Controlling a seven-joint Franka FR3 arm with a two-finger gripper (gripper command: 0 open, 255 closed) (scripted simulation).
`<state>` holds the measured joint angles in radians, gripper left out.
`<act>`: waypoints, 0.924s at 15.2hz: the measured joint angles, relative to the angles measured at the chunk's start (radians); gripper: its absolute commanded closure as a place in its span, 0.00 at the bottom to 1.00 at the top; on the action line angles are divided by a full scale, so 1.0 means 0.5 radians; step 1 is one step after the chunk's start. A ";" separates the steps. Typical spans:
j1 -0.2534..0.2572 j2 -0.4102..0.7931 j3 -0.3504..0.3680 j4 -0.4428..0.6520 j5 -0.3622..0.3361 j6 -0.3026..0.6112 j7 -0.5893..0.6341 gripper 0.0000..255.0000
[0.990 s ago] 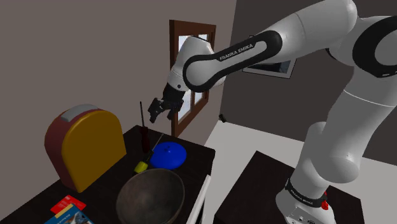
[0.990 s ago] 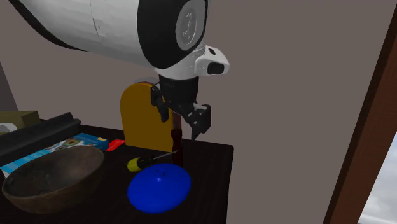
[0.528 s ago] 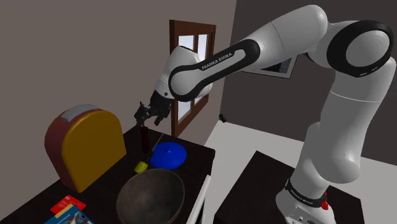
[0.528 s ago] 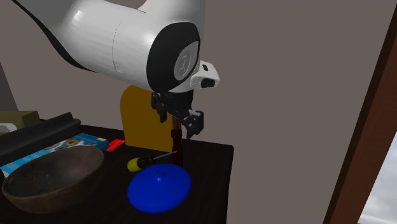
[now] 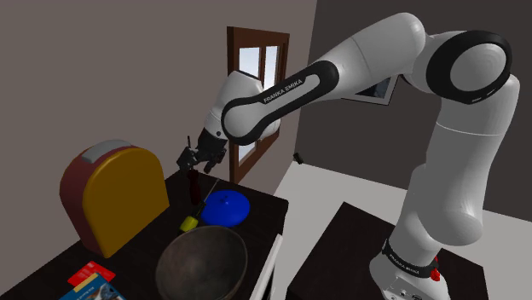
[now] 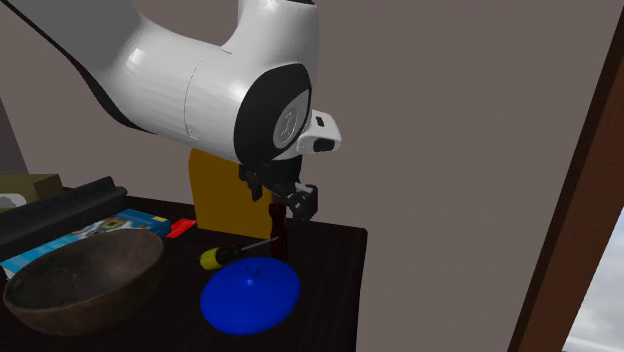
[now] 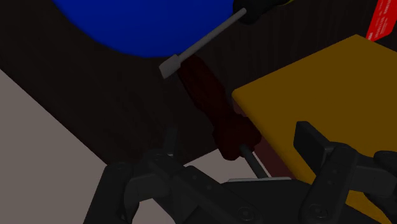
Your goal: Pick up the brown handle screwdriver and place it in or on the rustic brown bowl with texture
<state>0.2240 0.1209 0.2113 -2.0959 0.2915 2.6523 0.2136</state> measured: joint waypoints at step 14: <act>0.000 -0.005 -0.001 0.005 -0.003 -0.010 0.005 1.00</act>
<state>0.2243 0.1182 0.2110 -2.0936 0.2899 2.6473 0.2160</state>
